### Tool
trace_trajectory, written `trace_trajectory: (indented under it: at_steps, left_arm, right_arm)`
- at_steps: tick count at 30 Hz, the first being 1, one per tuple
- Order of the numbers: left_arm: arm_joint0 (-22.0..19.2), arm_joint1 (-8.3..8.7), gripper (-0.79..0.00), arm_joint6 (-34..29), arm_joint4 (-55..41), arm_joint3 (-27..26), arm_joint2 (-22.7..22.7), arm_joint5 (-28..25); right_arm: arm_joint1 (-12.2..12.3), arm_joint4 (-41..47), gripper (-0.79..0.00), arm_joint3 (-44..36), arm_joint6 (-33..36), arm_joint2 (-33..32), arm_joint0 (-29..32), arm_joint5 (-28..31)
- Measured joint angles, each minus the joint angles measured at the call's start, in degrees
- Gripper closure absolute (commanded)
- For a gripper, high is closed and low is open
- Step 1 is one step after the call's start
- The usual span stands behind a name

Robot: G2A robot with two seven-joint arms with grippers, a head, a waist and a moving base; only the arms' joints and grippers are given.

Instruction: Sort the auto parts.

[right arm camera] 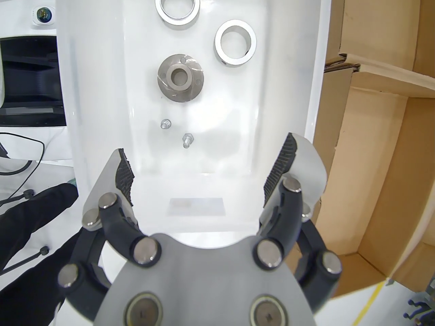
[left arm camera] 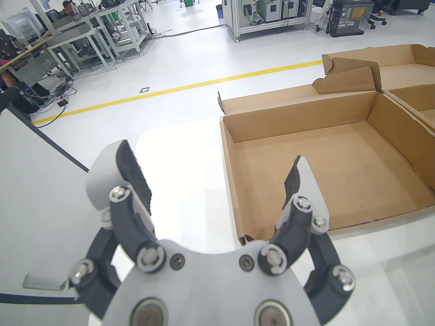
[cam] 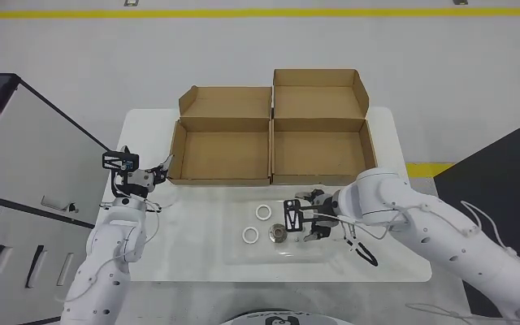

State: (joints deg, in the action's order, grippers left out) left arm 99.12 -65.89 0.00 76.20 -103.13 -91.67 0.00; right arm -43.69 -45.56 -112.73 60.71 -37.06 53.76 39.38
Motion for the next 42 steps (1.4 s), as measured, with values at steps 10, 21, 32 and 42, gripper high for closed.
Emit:
trace_trajectory:
  at_steps: [10,21,32,42]
  left_arm:
    - [0.00,0.00,-0.785,0.00,0.00,0.00,0.00,0.00]
    - [0.00,0.00,-0.785,0.00,0.00,0.00,0.00,0.00]
    - [0.00,0.00,-0.785,0.00,0.00,0.00,0.00,0.00]
    - [0.00,0.00,-0.785,0.00,0.00,0.00,0.00,0.00]
  right_arm:
    - [-0.74,-0.51,-0.785,2.85,-0.81,1.02,-0.03,0.06]
    - [-1.41,-0.07,-0.767,3.77,-0.49,2.14,0.10,0.66]
    - [-1.79,-1.55,-0.668,4.95,-0.69,2.76,0.53,1.13]
    - [-1.99,-2.51,-0.520,6.09,-0.85,2.91,0.85,1.64]
